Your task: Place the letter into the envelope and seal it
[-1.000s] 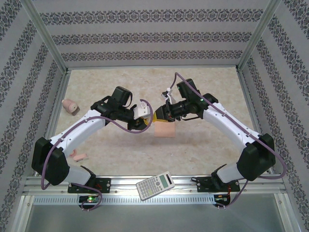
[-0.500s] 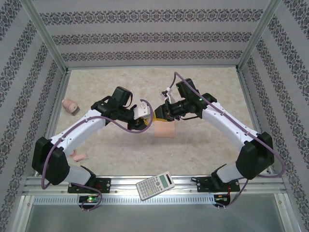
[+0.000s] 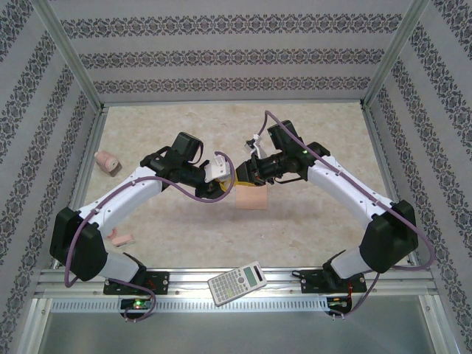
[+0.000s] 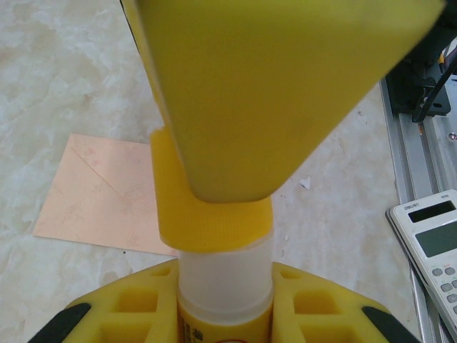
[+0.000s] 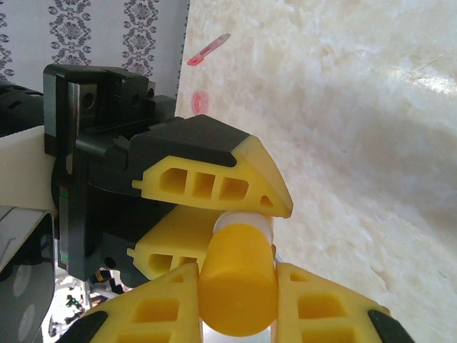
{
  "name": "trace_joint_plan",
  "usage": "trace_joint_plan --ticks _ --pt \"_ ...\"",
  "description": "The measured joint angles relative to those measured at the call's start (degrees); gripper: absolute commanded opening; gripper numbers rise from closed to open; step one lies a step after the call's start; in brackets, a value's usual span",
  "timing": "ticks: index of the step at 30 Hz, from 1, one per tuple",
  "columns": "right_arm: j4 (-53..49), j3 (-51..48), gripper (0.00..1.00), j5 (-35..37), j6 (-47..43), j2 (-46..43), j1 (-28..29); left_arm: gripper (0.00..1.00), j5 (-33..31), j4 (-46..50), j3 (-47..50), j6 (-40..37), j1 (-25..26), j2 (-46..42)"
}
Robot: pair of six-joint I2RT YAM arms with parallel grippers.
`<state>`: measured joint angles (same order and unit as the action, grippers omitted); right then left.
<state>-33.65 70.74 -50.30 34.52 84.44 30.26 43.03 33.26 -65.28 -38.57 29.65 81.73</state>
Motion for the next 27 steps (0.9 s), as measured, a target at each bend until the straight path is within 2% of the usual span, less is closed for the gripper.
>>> trace_joint_plan --ticks 27 --pt "-1.77 0.02 0.21 -4.17 -1.29 1.90 -0.15 0.00 0.85 2.16 0.00 -0.02 0.00 0.33"
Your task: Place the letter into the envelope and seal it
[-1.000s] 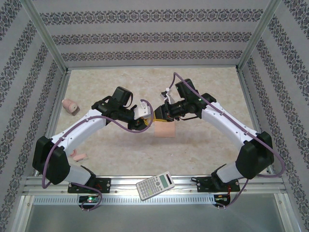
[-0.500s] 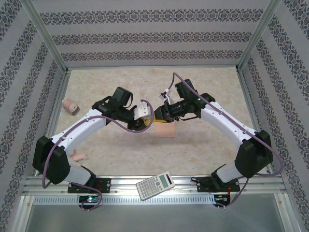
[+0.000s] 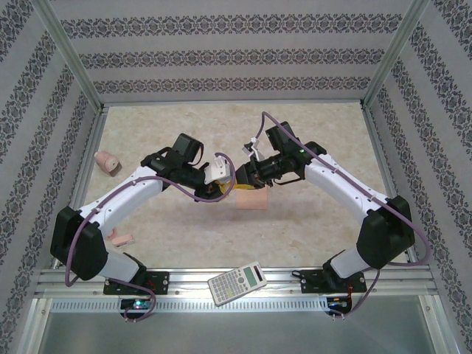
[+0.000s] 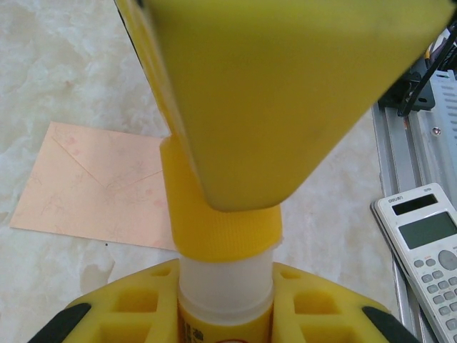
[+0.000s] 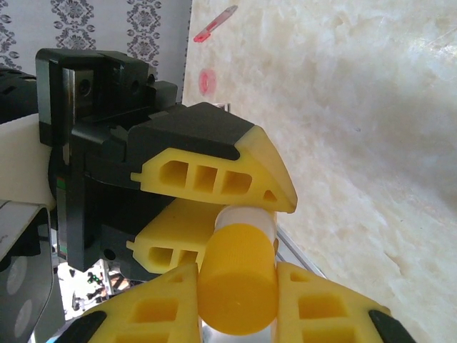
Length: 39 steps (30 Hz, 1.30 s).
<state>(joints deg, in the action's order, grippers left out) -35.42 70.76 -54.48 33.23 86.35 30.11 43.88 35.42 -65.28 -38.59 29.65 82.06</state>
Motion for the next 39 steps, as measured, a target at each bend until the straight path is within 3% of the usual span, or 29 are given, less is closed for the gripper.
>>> trace_joint_plan --ticks 39 --pt "-1.25 0.00 0.21 -1.75 -0.66 1.95 -0.04 0.00 1.05 1.97 -0.74 -0.04 0.02 1.75"
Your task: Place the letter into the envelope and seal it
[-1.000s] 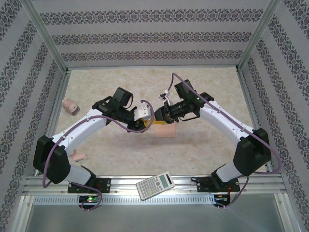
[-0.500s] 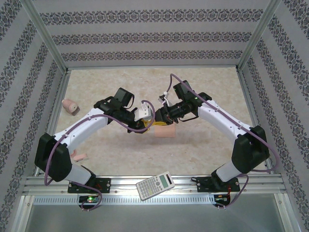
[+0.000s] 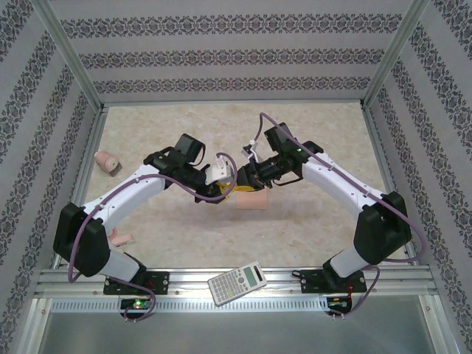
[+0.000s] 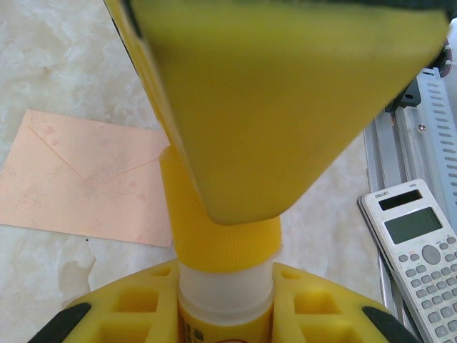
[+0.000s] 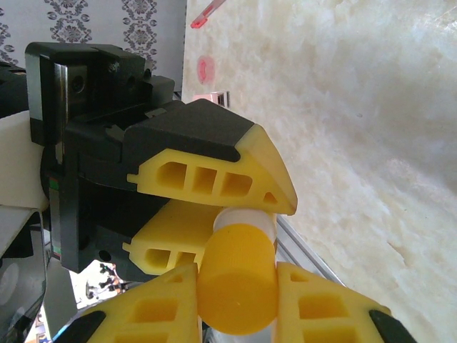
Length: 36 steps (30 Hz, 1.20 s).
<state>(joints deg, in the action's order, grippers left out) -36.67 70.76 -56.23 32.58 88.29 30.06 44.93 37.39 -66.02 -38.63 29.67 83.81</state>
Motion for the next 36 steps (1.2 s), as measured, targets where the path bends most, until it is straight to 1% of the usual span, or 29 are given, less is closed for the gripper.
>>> trace_joint_plan --ticks 9,19,30,36 --pt "-0.11 0.00 0.20 2.95 0.02 0.09 1.99 0.00 0.02 1.86 -0.04 0.00 0.02 0.37" --pt "0.85 -0.17 0.20 4.79 1.77 0.22 2.84 0.00 -0.11 2.05 -0.04 0.04 0.00 0.70" --pt "7.69 -3.54 0.22 5.20 6.29 0.22 3.98 0.00 -1.81 2.36 0.00 1.03 -0.04 0.81" --pt "9.79 -4.59 0.22 6.32 8.07 0.22 4.72 0.00 -2.21 2.29 0.66 2.47 -0.04 0.81"
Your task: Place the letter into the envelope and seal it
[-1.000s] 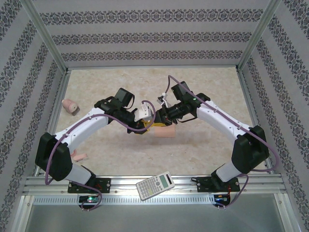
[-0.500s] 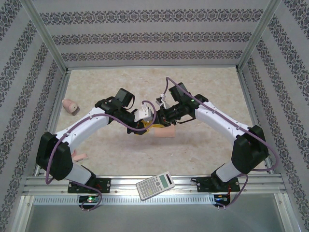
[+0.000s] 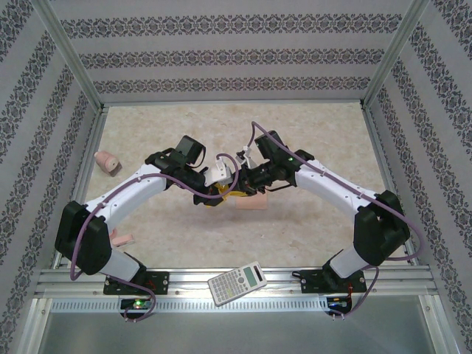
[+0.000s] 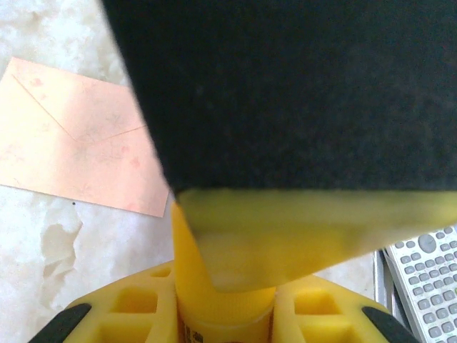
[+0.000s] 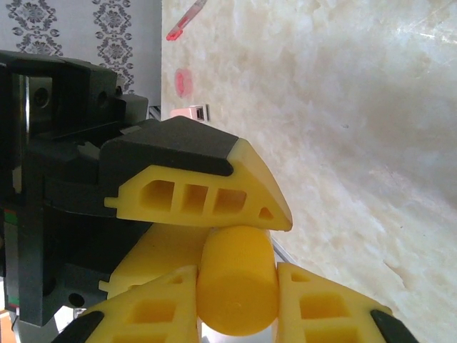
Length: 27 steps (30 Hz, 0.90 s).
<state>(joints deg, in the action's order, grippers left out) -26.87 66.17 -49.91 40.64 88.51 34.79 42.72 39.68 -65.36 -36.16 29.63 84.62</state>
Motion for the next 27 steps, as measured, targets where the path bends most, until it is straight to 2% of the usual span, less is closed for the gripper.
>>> trace_joint_plan --ticks 27 --pt "10.51 -4.81 0.18 5.03 7.69 1.20 2.51 0.00 -2.82 -8.74 7.56 9.53 -0.35 -1.92"
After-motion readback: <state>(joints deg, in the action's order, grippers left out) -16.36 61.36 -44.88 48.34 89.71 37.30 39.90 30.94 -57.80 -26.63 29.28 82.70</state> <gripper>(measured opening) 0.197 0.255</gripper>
